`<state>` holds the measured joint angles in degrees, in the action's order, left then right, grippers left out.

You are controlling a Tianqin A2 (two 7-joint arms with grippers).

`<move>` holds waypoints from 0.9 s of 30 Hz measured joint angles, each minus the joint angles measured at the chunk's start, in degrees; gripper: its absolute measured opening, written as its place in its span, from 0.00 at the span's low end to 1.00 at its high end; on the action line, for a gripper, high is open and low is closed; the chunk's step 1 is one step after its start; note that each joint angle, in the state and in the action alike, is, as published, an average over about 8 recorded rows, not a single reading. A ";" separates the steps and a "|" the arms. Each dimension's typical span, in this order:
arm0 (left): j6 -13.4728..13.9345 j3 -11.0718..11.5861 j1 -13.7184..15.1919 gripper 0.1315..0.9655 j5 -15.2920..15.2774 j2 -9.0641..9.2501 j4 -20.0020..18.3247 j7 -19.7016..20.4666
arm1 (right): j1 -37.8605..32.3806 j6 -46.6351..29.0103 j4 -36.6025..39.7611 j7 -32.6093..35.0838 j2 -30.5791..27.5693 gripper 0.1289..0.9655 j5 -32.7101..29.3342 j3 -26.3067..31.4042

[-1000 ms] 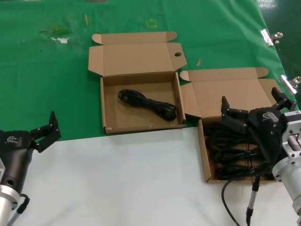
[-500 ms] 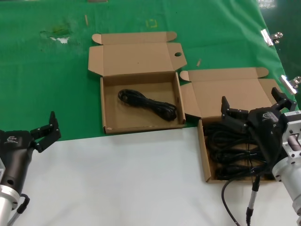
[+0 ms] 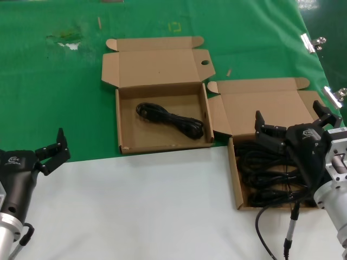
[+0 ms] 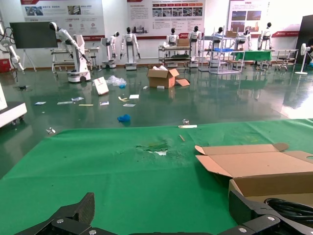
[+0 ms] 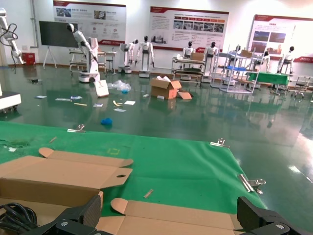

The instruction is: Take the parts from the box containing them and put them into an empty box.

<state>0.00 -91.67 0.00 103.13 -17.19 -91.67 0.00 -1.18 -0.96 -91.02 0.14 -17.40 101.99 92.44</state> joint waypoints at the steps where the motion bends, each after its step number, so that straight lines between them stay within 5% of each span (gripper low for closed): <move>1: 0.00 0.00 0.00 1.00 0.00 0.00 0.00 0.00 | 0.00 0.00 0.00 0.00 0.00 1.00 0.00 0.00; 27: 0.00 0.00 0.00 1.00 0.00 0.00 0.00 0.00 | 0.00 0.00 0.00 0.00 0.00 1.00 0.00 0.00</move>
<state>0.00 -91.67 0.00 103.13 -17.19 -91.67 0.00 -1.18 -0.96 -91.02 0.14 -17.40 101.99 92.44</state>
